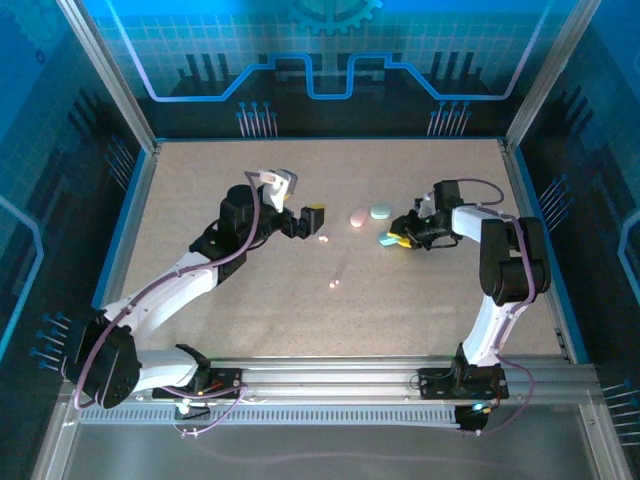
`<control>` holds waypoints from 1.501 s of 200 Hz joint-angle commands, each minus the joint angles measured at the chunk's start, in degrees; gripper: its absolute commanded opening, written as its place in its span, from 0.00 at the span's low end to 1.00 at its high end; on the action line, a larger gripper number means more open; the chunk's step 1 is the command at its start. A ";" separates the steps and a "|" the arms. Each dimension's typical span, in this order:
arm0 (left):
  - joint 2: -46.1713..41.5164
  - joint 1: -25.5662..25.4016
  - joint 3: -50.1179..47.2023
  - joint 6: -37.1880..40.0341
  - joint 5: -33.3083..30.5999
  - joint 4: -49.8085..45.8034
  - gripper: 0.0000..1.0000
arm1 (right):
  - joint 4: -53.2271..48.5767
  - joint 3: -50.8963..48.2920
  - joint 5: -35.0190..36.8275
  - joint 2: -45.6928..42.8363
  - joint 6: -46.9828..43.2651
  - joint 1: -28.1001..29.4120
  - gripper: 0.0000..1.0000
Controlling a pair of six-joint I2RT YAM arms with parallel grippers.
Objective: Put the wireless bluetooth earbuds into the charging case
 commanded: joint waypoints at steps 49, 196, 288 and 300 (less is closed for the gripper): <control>-1.34 0.93 1.74 -0.61 -0.92 -1.46 0.99 | -7.09 3.80 9.52 -3.79 -3.05 0.18 0.49; -7.61 2.41 -1.87 -0.69 -0.41 -4.04 0.99 | -34.42 55.80 21.45 25.91 -17.81 15.62 0.52; -9.21 2.60 -2.34 -0.82 -0.35 -5.51 0.99 | -43.50 69.10 17.58 37.02 -22.22 17.35 0.48; -8.83 2.63 -2.05 -1.00 -0.13 -5.33 0.99 | -43.25 67.34 17.30 35.76 -22.74 17.81 0.48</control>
